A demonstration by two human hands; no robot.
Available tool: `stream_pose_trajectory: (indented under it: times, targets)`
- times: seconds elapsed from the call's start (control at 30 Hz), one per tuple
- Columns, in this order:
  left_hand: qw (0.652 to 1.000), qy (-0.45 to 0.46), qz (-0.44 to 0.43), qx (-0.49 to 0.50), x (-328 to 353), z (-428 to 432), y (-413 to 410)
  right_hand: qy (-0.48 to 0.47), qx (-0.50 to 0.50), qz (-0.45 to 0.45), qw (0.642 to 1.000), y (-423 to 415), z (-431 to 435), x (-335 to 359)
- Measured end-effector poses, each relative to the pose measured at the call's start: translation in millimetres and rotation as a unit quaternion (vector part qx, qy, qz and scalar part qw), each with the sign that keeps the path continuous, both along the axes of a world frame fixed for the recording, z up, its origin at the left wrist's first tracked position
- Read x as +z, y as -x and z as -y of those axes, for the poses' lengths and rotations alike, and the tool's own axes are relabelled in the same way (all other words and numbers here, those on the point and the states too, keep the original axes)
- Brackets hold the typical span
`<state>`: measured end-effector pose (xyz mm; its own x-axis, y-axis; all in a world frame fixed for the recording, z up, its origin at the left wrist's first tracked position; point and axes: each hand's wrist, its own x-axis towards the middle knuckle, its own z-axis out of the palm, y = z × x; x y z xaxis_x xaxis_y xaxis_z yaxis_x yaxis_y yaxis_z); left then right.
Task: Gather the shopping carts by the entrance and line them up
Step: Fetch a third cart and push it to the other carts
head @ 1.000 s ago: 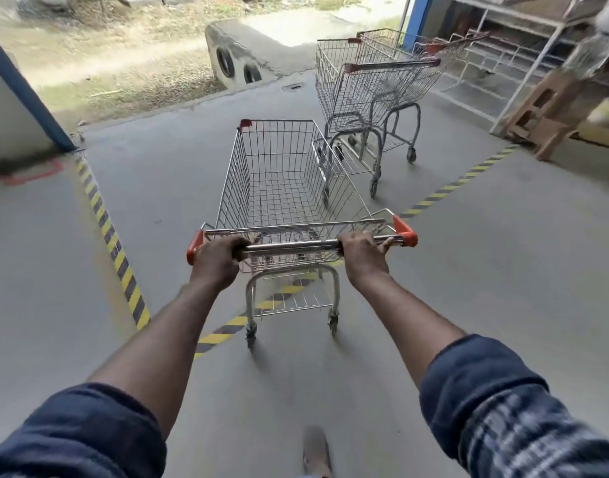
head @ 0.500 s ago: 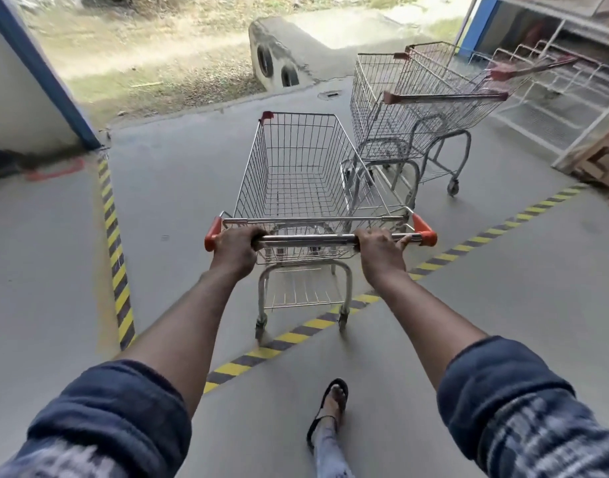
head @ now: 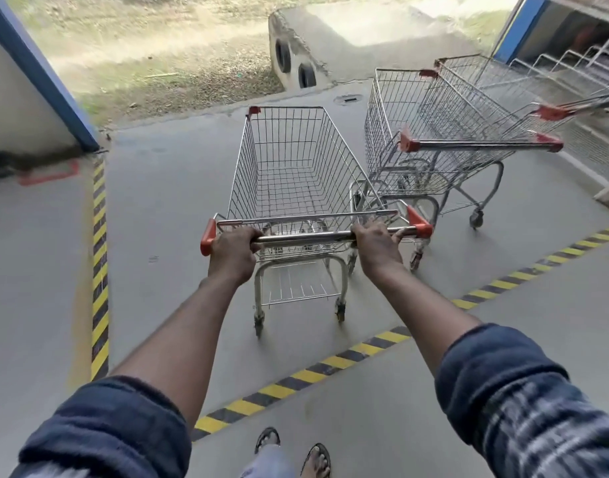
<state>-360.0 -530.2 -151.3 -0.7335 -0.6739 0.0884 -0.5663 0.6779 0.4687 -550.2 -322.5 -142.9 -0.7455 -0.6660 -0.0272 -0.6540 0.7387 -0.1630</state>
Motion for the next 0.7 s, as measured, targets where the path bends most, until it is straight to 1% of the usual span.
stream_pose_trajectory:
  times: [0.3,0.37,0.47,0.6,0.7]
  targets:
    - [0.998,0.003,-0.033,0.053,-7,91,90,0.022,0.042,-0.003,0.999,108,109,-1]
    - [0.997,0.006,-0.042,0.070,-10,113,109,0.019,0.053,0.004,0.998,131,138,0]
    - [0.995,0.003,-0.032,0.097,-13,142,140,0.002,0.066,0.018,0.998,167,177,4]
    - [0.994,-0.027,-0.033,0.104,-11,167,180,-0.011,0.063,0.023,0.998,216,221,6]
    - [0.992,-0.043,-0.030,0.112,-12,183,204,0.003,0.055,0.035,0.998,245,247,5]
